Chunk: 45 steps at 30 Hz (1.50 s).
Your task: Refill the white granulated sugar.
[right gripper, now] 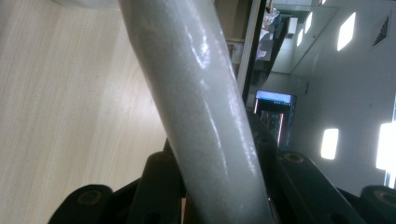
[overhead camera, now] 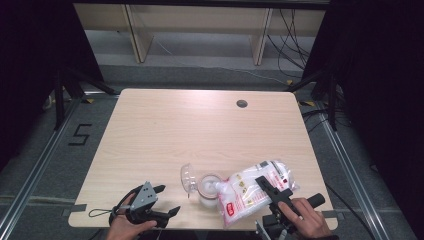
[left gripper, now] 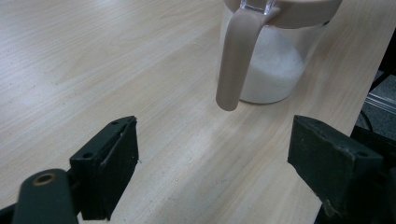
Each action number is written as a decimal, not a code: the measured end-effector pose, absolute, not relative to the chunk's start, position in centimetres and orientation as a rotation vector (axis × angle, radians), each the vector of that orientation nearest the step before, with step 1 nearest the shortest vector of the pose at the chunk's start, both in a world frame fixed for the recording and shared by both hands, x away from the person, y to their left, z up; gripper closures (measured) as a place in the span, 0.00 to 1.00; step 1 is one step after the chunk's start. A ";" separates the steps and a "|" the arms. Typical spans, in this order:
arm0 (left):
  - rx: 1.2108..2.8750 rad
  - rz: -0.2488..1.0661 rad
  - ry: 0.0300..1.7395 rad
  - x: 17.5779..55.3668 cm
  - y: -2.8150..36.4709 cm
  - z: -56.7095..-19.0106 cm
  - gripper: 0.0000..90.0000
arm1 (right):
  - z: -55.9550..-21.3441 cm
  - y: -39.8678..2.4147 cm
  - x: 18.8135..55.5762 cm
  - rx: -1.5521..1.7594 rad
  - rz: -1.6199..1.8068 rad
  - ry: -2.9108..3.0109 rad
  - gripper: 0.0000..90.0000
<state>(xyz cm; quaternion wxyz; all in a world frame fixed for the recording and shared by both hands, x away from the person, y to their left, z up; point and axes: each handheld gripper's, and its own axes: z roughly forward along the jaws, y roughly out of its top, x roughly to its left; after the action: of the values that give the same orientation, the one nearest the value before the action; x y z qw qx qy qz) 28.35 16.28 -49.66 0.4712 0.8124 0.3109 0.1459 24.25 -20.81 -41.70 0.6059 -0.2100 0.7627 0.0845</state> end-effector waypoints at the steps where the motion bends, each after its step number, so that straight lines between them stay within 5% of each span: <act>1: 1.994 0.353 0.760 28.4 16.3 -49.6 0.18 | -41.7 -20.8 24.2 -0.486 0.195 1.764 0.80; 45: 1.988 0.359 0.761 28.3 16.3 -49.6 0.18 | -41.7 -20.8 24.1 -0.465 0.188 1.786 0.80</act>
<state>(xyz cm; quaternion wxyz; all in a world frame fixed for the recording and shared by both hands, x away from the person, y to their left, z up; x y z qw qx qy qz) 28.35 16.30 -49.64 0.4719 0.8119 0.3109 0.1465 24.14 -20.82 -41.73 0.5997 -0.2004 0.7705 0.0810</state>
